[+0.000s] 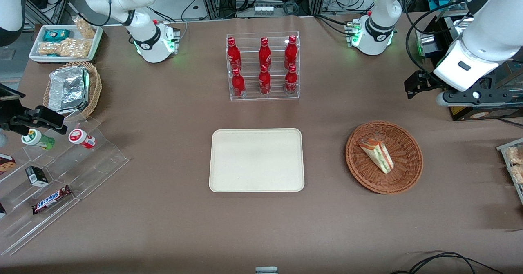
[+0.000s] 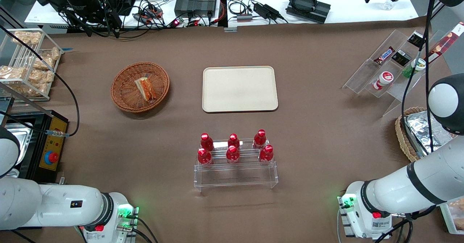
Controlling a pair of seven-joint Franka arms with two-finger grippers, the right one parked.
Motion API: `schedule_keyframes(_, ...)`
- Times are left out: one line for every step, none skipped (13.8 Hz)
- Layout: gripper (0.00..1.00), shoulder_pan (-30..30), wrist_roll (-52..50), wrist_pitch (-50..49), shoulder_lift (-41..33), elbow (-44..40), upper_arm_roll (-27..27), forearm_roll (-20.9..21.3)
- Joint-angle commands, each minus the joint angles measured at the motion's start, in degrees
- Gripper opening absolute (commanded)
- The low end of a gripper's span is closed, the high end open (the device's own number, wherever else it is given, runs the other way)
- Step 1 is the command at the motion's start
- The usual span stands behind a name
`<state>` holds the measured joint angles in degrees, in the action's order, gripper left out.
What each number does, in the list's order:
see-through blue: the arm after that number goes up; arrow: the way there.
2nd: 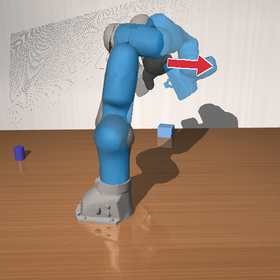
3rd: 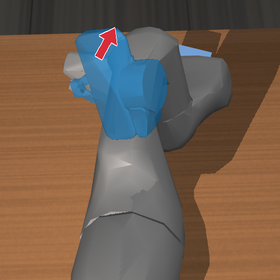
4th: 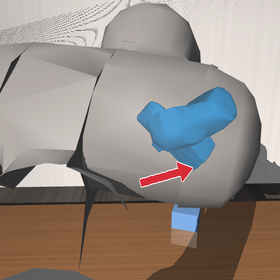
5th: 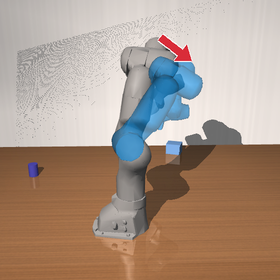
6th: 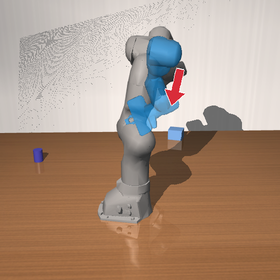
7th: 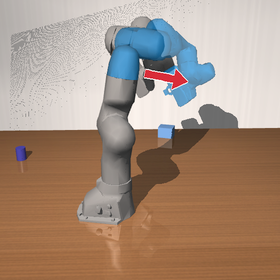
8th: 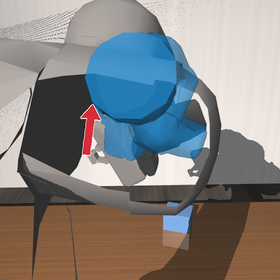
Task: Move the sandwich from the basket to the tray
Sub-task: 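Move the left gripper down over the wrapped sandwich in the wicker basket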
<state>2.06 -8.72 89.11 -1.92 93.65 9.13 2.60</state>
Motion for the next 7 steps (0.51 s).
schedule_keyframes(1.00,0.48,0.28,0.45,-1.60,1.10,-0.43,0.21)
schedule_keyframes(1.00,0.40,0.28,0.63,-1.60,1.10,-0.43,0.13)
schedule_keyframes(1.00,0.40,0.19,0.63,-1.60,1.53,-0.43,-0.05)
schedule_keyframes(1.00,0.40,0.19,1.15,-1.51,2.41,-0.43,-0.05)
schedule_keyframes(1.00,0.40,0.19,2.03,-1.25,3.63,-0.43,-0.14)
schedule_keyframes(1.00,0.40,0.02,4.21,-1.07,6.17,-0.43,-0.14)
schedule_keyframes(1.00,0.40,0.02,7.89,-1.16,9.76,-0.43,-0.14)
